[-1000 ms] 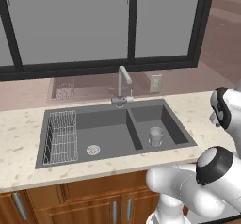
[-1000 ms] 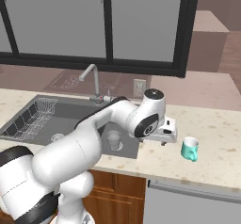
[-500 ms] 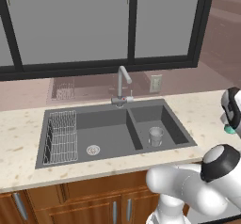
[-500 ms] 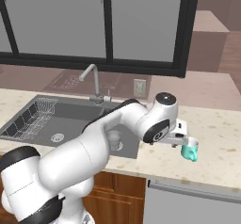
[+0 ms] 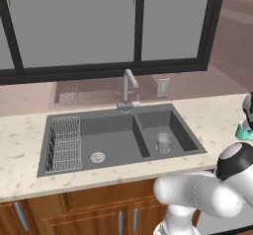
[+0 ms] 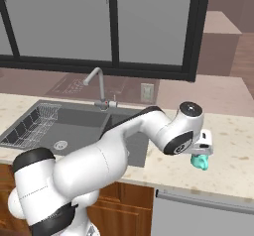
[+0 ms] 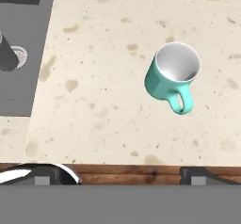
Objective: Move any existing items from the left basin to the right basin for drying. Then move the mug from the counter to the left basin of the sink for washing.
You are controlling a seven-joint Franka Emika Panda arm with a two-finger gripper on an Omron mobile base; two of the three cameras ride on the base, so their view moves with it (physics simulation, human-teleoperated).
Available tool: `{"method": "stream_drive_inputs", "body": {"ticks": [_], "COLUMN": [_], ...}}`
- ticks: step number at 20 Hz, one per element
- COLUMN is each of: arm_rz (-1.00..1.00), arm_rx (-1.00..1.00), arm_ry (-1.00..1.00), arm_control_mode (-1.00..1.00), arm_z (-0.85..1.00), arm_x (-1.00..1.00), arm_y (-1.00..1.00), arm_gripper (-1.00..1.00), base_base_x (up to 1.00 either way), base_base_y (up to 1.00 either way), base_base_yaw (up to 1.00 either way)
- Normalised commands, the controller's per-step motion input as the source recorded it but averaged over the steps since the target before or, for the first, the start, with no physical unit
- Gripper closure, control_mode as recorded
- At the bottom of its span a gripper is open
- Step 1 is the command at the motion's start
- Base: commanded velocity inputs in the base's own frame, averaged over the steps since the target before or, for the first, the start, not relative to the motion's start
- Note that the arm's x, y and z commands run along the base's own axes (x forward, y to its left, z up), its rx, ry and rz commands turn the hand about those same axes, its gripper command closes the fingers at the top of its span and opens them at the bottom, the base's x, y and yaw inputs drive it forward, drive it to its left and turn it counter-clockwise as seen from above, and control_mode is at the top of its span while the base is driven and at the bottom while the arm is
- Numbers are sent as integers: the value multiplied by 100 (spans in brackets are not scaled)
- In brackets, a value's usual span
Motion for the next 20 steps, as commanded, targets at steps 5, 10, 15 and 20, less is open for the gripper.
{"method": "stream_drive_inputs", "body": {"ticks": [5, 10, 15, 20], "arm_rz": [3, 3, 4, 3], "arm_rx": [0, 0, 0, 0], "arm_ry": [0, 0, 0, 0], "arm_control_mode": [-100, -100, -100, -100], "arm_z": [0, 0, -3, -11], "arm_x": [0, 0, 4, 13], "arm_y": [-37, -32, -28, -13], "arm_gripper": [-100, -100, -100, -100], "base_base_x": [0, 0, 0, 0], "base_base_y": [0, 0, 0, 0], "base_base_yaw": [0, 0, 0, 0]}}
